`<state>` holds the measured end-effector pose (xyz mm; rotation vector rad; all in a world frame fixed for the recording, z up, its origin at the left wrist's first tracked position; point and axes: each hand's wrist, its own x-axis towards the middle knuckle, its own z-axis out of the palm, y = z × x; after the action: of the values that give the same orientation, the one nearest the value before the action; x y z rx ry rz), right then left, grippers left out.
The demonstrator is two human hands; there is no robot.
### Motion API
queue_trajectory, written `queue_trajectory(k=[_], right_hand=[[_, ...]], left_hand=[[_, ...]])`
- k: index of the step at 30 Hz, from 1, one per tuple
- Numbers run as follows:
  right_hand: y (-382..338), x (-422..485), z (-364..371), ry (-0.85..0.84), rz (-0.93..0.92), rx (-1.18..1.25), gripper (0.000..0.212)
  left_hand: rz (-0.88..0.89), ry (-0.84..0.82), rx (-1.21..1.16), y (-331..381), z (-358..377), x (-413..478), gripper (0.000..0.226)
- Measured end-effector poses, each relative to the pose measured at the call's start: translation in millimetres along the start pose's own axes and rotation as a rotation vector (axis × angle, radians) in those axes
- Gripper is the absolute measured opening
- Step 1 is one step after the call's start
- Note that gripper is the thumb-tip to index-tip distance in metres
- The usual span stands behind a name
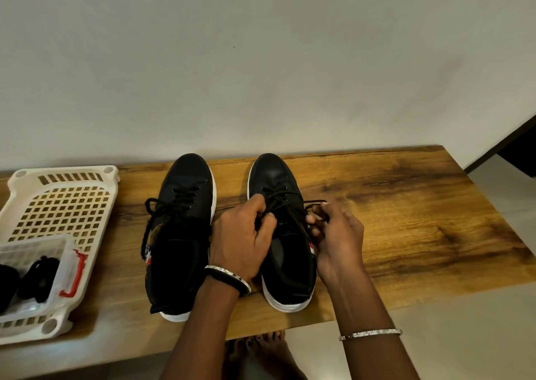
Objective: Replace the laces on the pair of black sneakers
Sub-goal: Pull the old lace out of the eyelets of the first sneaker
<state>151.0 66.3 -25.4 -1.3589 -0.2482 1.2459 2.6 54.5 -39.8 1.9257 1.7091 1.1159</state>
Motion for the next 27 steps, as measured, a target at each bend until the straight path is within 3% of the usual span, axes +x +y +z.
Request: queue_trajectory(k=[2, 5, 7, 11, 14, 19, 21, 24, 25, 27], right_hand=[[2, 2, -2, -0.003, -0.173, -0.194, 0.013], [2, 0, -2, -0.197, -0.666, -0.644, 0.044], [4, -2, -1, -0.361, -0.841, -0.846, 0.035], [11, 2, 2, -0.333, -1.001, -0.955, 0.008], [13, -1, 2, -0.245, -0.889, -0.806, 0.003], [7, -6, -12, -0.091, -0.255, -0.297, 0.005], [1, -9, -21, -0.142, -0.122, -0.219, 0.022], [-4, -20, -34, -0.231, -0.128, -0.250, 0.068], [-6, -27, -37, -0.251, -0.180, -0.336, 0.071], [-3, -34, -40, -0.278, -0.348, -0.576, 0.058]], left_hand=[[-0.002, 0.001, -0.005, 0, 0, 0, 0.020], [-0.003, -0.004, -0.002, -1, 0, 0, 0.019], [0.006, -0.008, 0.001, -1, 1, 1, 0.018], [0.001, -0.011, 0.009, 0, 1, 1, 0.019], [-0.021, -0.007, 0.053, 3, 2, -3, 0.018], [-0.123, 0.033, 0.125, 14, 0, -16, 0.022], [-0.184, 0.042, 0.157, 23, -2, -23, 0.023], [-0.291, 0.008, 0.212, 39, -6, -29, 0.018], [-0.314, -0.016, 0.226, 44, -9, -30, 0.016], [-0.362, -0.068, 0.241, 53, -15, -30, 0.013]])
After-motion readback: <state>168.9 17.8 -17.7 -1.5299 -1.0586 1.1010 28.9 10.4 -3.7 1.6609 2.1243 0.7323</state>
